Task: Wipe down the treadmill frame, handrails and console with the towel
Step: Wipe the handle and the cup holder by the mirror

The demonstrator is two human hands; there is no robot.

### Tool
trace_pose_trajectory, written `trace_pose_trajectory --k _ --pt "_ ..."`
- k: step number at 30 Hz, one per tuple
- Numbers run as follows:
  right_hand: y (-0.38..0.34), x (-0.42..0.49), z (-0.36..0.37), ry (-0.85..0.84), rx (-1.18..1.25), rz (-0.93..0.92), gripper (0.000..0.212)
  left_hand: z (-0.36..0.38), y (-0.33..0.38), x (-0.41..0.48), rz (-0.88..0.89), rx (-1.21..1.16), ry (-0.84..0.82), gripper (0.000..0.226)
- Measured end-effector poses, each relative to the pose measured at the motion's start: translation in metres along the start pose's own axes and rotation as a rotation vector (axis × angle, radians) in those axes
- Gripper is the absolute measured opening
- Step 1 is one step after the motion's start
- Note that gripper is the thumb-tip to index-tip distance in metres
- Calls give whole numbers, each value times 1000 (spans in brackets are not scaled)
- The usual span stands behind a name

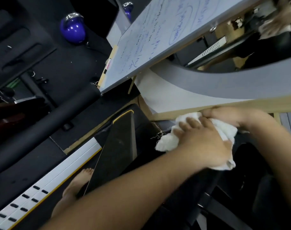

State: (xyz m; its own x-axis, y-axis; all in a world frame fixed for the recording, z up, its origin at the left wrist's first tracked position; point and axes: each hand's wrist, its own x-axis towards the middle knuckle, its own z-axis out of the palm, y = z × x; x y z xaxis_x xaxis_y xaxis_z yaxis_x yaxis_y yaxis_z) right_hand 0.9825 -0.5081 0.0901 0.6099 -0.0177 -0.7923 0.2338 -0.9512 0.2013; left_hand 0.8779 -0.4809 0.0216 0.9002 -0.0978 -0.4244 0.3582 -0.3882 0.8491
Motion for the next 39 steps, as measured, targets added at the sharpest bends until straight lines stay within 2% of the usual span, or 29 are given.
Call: trace_pose_trajectory --k 2,4,6,8,9,11,13,16,19,21,23,27,30,32,35,37,39 --pt "1 1 -2 -119 -11 16 31 -19 -1 9 -9 -111 -142 97" --pt "-1 2 -5 -136 -44 25 31 -26 -6 12 -17 -156 -136 96" --pt "6 -2 -3 -33 -165 -28 23 -22 -4 -4 10 -122 -126 89" --pt "22 -15 7 104 -331 -162 19 -15 -5 -27 86 -9 -94 82" --pt "30 -24 15 194 -302 -216 24 -13 -5 -36 120 56 -51 80" --pt "45 -38 39 420 -86 -309 35 -4 -2 -57 165 173 16 82" --pt "57 -34 53 572 -65 -372 38 4 3 -65 176 257 57 85" --pt "72 1 38 519 -336 -328 30 -3 12 -34 168 274 83 83" --pt "72 23 10 427 -447 -216 23 -22 24 4 165 71 -63 73" --pt "69 23 2 366 -430 -183 21 -28 26 12 170 -30 -66 80" --pt "70 15 8 399 -349 -176 25 -26 20 13 172 -23 -43 92" --pt "83 -9 58 699 -122 -131 38 -17 5 -20 239 86 -29 84" --pt "86 -33 89 820 158 -190 43 -13 -6 -52 350 199 5 84" --pt "91 -29 88 812 170 -188 43 -11 -5 -51 361 263 20 79" --pt "100 -12 67 728 34 -125 55 -9 10 -12 353 325 21 67" --pt "104 -10 47 635 8 -64 40 -11 24 18 344 318 8 60" --pt "109 -9 35 611 49 -39 28 -9 36 33 337 332 14 49"
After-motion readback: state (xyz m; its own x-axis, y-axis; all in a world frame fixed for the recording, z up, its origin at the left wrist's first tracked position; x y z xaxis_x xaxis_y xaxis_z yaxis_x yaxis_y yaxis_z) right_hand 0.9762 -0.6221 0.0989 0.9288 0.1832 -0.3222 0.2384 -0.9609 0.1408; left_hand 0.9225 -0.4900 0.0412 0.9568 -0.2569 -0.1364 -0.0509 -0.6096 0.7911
